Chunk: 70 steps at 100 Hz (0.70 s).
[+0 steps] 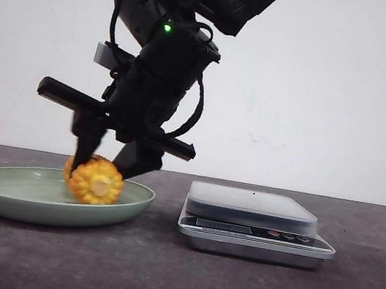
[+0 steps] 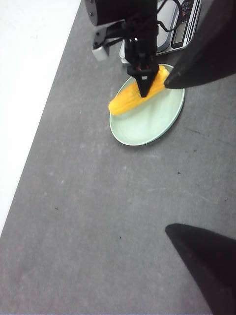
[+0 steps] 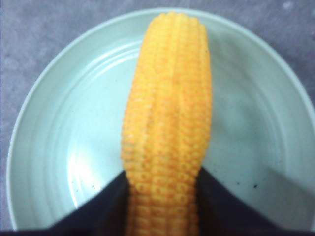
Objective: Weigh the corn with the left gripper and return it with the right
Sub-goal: 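Lift the corn with the right gripper and lower it onto the plate, then open the right gripper and raise it away from the plate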
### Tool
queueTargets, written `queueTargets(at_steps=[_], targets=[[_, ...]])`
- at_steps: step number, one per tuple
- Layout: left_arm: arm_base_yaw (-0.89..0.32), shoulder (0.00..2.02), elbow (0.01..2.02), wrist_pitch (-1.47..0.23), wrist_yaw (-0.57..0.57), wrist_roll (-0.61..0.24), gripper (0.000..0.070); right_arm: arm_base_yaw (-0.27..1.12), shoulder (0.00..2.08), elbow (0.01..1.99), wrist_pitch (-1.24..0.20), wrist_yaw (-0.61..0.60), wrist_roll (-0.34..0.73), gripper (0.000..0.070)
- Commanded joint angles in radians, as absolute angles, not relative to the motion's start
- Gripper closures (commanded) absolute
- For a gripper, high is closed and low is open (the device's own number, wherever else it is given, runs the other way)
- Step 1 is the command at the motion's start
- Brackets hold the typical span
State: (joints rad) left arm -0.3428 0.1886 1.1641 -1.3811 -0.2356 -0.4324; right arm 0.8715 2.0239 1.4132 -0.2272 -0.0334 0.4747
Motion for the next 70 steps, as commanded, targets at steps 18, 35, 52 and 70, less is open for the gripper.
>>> queueTargets(at_steps=[18,35,52,70], targets=[[-0.344,0.187,1.176,-1.374,-0.235,-0.416,0.0197,0.883,2.002,1.44,-0.165,-0.051,0.48,0.0257],[-0.344,0.187,1.176,-1.37,-0.235,-0.41,0.0197,0.821,1.87,1.44,-0.205,-0.048,0.426,0.0257],[-0.344,0.187,1.176,-1.367,-0.235,-0.401,0.0197,0.714,1.648,1.44,-0.346,-0.048,0.313,0.0257],[-0.344,0.187,1.172,-1.349,-0.237,-0.38,0.0197,0.593,1.363,1.44,-0.566,-0.009,0.192,0.0257]])
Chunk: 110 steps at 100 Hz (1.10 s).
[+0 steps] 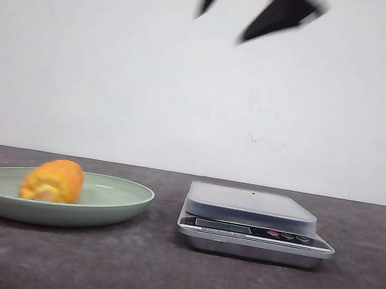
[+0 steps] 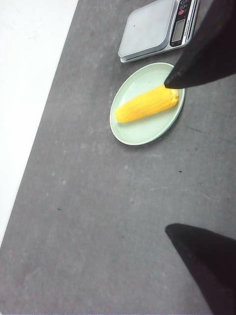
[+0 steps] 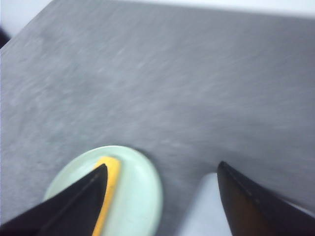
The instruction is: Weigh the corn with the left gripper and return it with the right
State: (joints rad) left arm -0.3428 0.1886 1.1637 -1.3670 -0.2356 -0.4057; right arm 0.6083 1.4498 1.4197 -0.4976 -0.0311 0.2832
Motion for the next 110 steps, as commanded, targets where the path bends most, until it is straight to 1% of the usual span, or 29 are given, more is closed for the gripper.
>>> queueTargets(at_steps=[1,8,17,32,46,59,68,78,84,87,91,95,100,101,110], targets=[[-0.344,0.187,1.171,-1.347,-0.238,-0.379,0.0197,0.587,1.347,1.44,-0.581,-0.001,0.183,0.0257],[-0.344,0.187,1.157,-1.326,-0.238,-0.379,0.0197,0.542,1.232,1.44,-0.682,0.054,0.129,0.0257],[-0.344,0.187,1.125,-1.297,-0.237,-0.378,0.0197,0.476,1.084,1.44,-0.795,0.08,0.105,0.0257],[-0.344,0.187,1.053,-1.242,-0.225,-0.378,0.0196,0.377,0.844,1.439,-0.932,0.081,0.116,0.0258],[-0.344,0.187,1.002,-1.146,-0.199,-0.379,0.0197,0.352,0.654,1.421,-1.027,0.112,0.146,0.0258],[-0.344,0.188,0.973,-1.055,-0.171,-0.379,0.0197,0.351,0.505,1.333,-1.066,0.095,0.186,0.0257],[-0.344,0.188,0.958,-1.024,-0.17,-0.379,0.0198,0.351,0.406,1.224,-1.068,0.086,0.216,0.0258],[-0.344,0.189,0.947,-1.0,-0.17,-0.379,0.0205,0.35,0.31,1.08,-1.04,0.043,0.257,0.026],[-0.344,0.189,0.942,-0.985,-0.17,-0.378,0.0263,0.35,0.268,0.995,-1.013,0.022,0.277,0.0271],[-0.344,0.189,0.939,-0.973,-0.171,-0.378,0.0312,0.35,0.252,0.956,-1.0,0.02,0.287,0.0303],[-0.344,0.189,0.934,-0.953,-0.171,-0.377,0.0393,0.35,0.238,0.911,-0.979,0.019,0.289,0.0372],[-0.344,0.189,0.929,-0.938,-0.171,-0.374,0.0506,0.35,0.23,0.872,-0.962,0.02,0.29,0.0479],[-0.344,0.189,0.926,-0.924,-0.171,-0.366,0.0677,0.35,0.23,0.834,-0.936,0.019,0.293,0.0676],[-0.344,0.189,0.926,-0.921,-0.171,-0.363,0.07,0.35,0.231,0.828,-0.932,0.017,0.293,0.07],[-0.344,0.189,0.92,-0.899,-0.171,-0.348,0.0695,0.35,0.234,0.783,-0.878,0.014,0.293,0.0693]])
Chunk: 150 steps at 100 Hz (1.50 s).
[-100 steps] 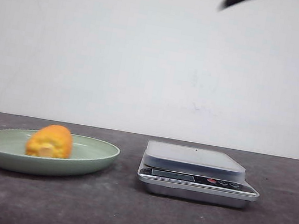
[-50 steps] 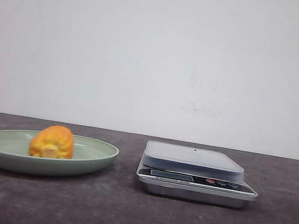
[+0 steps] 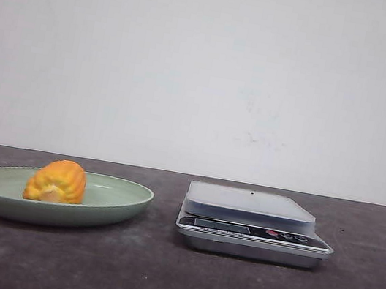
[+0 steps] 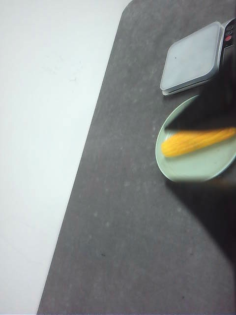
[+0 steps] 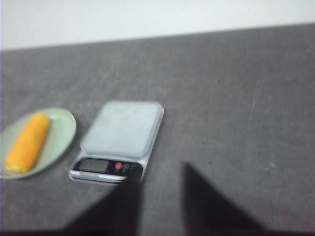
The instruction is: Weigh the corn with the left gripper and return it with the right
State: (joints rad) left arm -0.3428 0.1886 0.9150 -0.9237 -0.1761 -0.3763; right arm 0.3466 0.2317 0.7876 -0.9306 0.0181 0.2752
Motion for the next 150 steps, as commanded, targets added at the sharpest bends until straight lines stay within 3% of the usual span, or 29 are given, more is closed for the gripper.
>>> queueTargets(at_steps=[1,20,99,120,130,150], targets=[[-0.344,0.189,0.918,-0.897,-0.171,-0.348,0.0695,0.35,0.234,0.779,-0.87,0.012,0.294,0.0693],[-0.344,0.198,0.91,-0.872,-0.17,-0.355,0.0695,0.35,0.233,0.75,-0.77,-0.011,0.299,0.0693],[-0.336,0.193,0.901,-0.865,-0.164,-0.333,0.0695,0.35,0.233,0.75,-0.74,-0.003,0.299,0.0693],[-0.182,0.123,0.653,-0.543,-0.118,-0.193,0.0695,0.35,0.233,0.75,-0.74,-0.003,0.299,0.0693],[-0.11,0.065,0.459,-0.376,-0.04,-0.187,0.0695,0.35,0.233,0.75,-0.74,0.0,0.299,0.0693],[-0.027,0.003,0.149,-0.138,0.004,-0.191,0.0695,0.35,0.233,0.75,-0.74,0.0,0.299,0.0693]])
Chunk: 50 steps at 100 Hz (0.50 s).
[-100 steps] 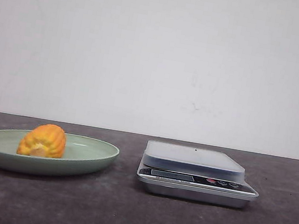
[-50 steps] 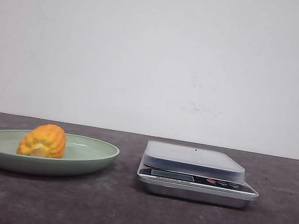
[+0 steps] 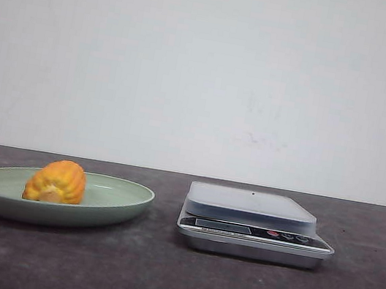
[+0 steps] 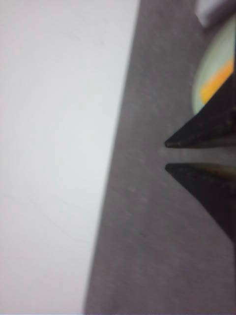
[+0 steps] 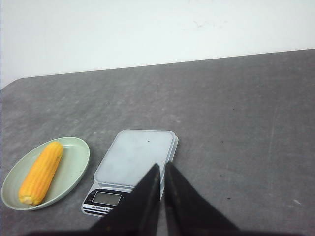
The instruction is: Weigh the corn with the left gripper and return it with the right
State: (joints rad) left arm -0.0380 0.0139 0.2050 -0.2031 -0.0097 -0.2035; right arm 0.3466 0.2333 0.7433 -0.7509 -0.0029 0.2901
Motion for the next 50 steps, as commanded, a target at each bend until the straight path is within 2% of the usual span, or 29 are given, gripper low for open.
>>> queueTargets(at_steps=[1,21,39,50], targets=[[-0.026,0.003,0.144,-0.134,0.004,-0.191,0.0695,0.35,0.233,0.75,-0.74,0.0,0.299,0.0693],[0.009,0.003,0.016,-0.057,0.004,-0.183,0.0695,0.35,0.233,0.75,-0.74,0.001,0.299,0.0693],[0.015,0.003,0.013,-0.152,0.005,-0.13,0.0695,0.35,0.233,0.75,-0.74,0.0,0.299,0.0693],[0.015,0.005,0.014,-0.189,0.004,-0.127,0.0695,0.35,0.233,0.75,-0.74,0.0,0.299,0.0693]])
